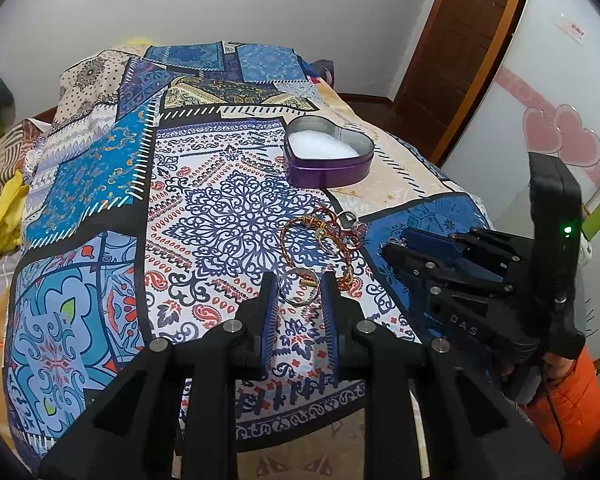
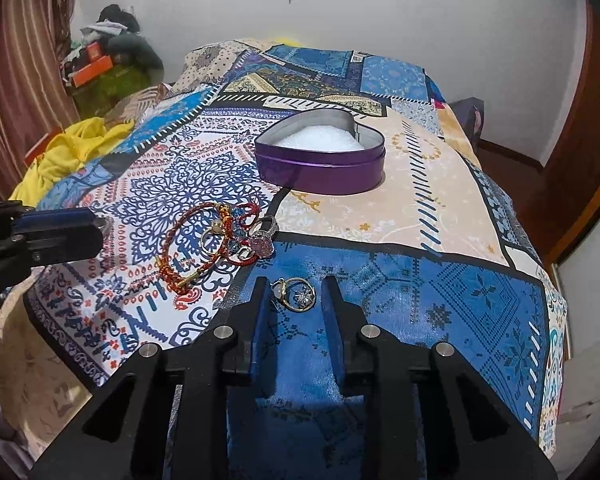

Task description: Organize jewelry

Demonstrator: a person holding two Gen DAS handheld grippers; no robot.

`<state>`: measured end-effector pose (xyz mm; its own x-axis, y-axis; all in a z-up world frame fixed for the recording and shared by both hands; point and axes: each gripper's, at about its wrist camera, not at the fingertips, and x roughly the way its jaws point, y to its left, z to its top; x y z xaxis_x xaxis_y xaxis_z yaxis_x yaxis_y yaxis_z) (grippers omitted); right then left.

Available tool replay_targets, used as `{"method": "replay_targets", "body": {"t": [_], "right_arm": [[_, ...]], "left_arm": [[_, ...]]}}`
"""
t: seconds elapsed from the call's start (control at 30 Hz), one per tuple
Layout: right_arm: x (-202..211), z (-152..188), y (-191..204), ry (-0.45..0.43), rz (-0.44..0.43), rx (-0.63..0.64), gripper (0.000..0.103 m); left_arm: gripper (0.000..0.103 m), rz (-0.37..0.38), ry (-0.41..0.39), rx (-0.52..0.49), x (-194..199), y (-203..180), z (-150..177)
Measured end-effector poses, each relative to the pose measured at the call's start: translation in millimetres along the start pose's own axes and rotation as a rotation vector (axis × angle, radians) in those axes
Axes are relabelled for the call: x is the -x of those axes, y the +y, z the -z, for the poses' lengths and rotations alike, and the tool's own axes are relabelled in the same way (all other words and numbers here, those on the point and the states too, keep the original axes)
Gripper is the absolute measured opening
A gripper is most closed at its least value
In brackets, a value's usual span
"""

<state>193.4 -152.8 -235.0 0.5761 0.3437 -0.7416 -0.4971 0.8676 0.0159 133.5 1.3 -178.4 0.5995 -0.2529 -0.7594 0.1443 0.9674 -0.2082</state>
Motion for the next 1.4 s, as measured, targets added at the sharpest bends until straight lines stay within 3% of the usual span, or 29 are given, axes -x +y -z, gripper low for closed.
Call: {"method": "replay_targets", "body": {"t": [0.4, 0.8, 1.4], "right_arm": [[7.2, -3.8, -1.8, -0.021, -0.018, -0.026, 0.018], [36.5, -23.0, -2.0, -0.123, 0.001, -0.019, 0.018], [36.0, -64.7, -16.5, -0.211, -0.006, -0.03, 0.018]], "left_arm": [[0.021, -0.003, -0.013, -0.006, 7.5, -2.1, 0.1], [0.021, -0.014, -0.02, -0.016, 8.2, -6.6, -7.7], [0.021, -0.038, -0.103, -0.087, -4.7, -15.7, -73.5]]}}
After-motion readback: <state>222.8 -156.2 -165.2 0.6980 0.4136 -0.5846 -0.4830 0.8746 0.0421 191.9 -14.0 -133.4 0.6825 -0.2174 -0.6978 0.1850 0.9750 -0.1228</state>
